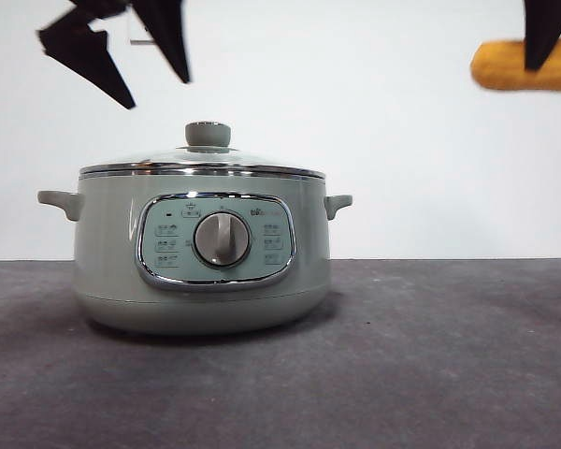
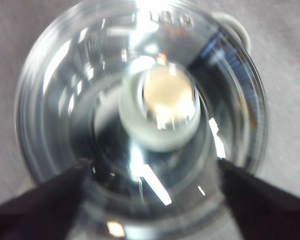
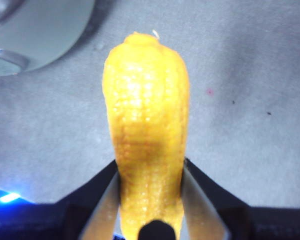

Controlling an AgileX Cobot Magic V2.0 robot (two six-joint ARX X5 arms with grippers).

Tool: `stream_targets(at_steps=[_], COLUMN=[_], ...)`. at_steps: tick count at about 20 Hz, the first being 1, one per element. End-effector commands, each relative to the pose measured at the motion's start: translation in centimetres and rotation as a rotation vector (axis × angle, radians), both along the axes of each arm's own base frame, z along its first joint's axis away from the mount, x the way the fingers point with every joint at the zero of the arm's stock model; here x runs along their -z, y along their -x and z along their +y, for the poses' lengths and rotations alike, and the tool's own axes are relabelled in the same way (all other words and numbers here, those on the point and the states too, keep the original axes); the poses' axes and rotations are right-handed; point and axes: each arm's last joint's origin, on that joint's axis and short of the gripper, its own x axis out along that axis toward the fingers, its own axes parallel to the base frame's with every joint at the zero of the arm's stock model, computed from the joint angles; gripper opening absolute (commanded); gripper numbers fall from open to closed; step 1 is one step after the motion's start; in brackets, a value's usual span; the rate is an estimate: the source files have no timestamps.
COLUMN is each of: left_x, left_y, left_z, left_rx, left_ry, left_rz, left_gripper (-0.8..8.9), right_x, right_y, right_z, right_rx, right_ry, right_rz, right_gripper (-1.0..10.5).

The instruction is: Pick up the corn,open the lid,put the corn in the pot,close the lid

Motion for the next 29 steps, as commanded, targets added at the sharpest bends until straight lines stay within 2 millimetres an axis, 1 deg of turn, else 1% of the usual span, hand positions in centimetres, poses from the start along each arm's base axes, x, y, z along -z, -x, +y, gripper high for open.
stream_targets(at_steps=[1, 4, 8, 14, 15, 16, 18, 19, 21, 24, 27, 29], left_x=[0.1, 0.8, 2.5, 3.8, 3.8, 3.8, 3.8, 3.8, 3.8, 3.9, 3.8, 3.8], left_y=[-1.2, -2.5, -3.7, -4.4, -4.4, -4.3, -4.3, -4.3, -4.3, -4.2, -4.2, -4.3], left_z=[-1.5, -3.2, -4.7, -5.4, -5.4, -5.5, -5.5, -5.5, -5.5, -5.6, -5.5, -5.4], left_rx=[0.040, 0.067, 0.091, 0.094, 0.095, 0.097, 0.097, 0.098, 0.099, 0.102, 0.096, 0.090], left_ry=[-0.055, -0.102, -0.130, -0.138, -0.138, -0.136, -0.139, -0.140, -0.140, -0.144, -0.152, -0.189], left_rz=[-0.031, -0.044, -0.035, -0.009, -0.010, -0.013, -0.009, -0.007, -0.006, 0.000, -0.008, -0.030], left_gripper=[6.98, 6.98, 6.98, 6.80, 6.30, 5.25, 3.68, 3.12, 1.60, -0.17, -0.09, -0.09], right_x=[-0.6, -1.3, -2.0, -2.1, -2.1, -2.1, -2.1, -2.1, -2.1, -2.1, -2.2, -2.2], right_y=[1.1, 2.6, 3.8, 4.0, 4.0, 4.0, 3.9, 3.9, 3.8, 3.8, 3.8, 3.8], right_z=[-0.3, -0.7, -1.1, -1.2, -1.2, -1.1, -1.1, -1.1, -1.1, -1.1, -1.1, -1.1], right_rx=[0.016, 0.016, 0.016, 0.022, 0.022, 0.022, 0.022, 0.022, 0.023, 0.023, 0.023, 0.026], right_ry=[-0.011, -0.014, -0.020, -0.025, -0.026, -0.027, -0.030, -0.031, -0.032, -0.032, -0.032, -0.034], right_rz=[-0.006, -0.015, -0.034, -0.038, -0.039, -0.043, -0.053, -0.055, -0.057, -0.058, -0.059, -0.059], right_gripper=[-0.1, -0.1, -0.1, -0.1, -0.1, -0.1, -0.1, -0.1, -0.1, -0.1, -0.1, -0.1])
